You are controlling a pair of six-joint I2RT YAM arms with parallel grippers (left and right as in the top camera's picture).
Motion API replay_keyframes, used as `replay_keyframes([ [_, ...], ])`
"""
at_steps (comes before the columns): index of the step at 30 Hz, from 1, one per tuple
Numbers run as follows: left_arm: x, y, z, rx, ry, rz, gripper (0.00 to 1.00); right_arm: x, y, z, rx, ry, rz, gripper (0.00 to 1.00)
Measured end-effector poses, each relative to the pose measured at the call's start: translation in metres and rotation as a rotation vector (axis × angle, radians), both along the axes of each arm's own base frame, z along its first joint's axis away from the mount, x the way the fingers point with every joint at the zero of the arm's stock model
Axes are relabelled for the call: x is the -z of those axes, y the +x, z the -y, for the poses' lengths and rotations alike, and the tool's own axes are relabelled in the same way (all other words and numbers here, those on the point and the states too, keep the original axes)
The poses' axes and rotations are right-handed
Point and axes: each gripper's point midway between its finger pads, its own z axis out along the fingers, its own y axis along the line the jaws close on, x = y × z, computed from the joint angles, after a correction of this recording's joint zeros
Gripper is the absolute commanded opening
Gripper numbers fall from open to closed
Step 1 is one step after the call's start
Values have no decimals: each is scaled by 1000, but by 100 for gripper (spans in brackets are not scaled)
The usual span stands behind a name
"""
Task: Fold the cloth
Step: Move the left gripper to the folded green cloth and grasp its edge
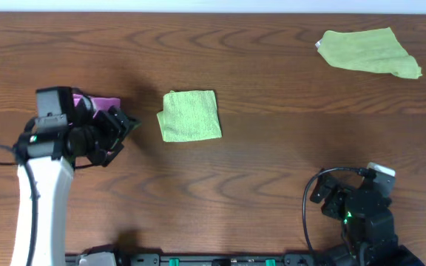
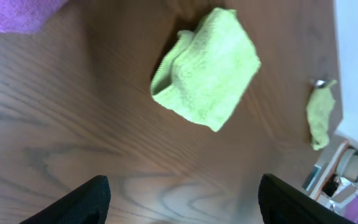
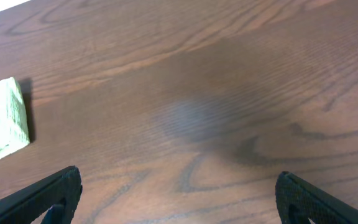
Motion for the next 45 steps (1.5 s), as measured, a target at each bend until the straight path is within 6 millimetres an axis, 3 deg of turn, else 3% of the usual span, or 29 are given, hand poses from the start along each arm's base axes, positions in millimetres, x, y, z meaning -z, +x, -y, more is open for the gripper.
replay_keyframes([
  [4, -2, -11, 1, -4, 11, 55, 81, 0, 0, 1, 3, -2, 2, 99],
  [7, 25, -21, 4, -33, -18, 43, 84, 0, 0, 1, 4, -3, 1, 99],
  [11, 57, -23, 10, -77, -85, 34, 97, 0, 0, 1, 6, -4, 2, 99],
  [13, 72, -24, 13, -112, -128, 27, 95, 0, 0, 1, 6, -5, 1, 99],
  [18, 84, -12, 23, -152, -197, 97, 95, 1, 0, 1, 6, -5, -1, 99],
  [28, 97, 7, 69, -108, -213, 109, 95, 1, 0, 1, 6, -5, -1, 99],
  [37, 128, 27, 69, -181, -218, 66, 95, 1, 0, 1, 6, -5, -1, 99],
  [45, 138, 42, 74, -199, -244, 85, 95, 1, 0, 1, 6, -5, -1, 99],
])
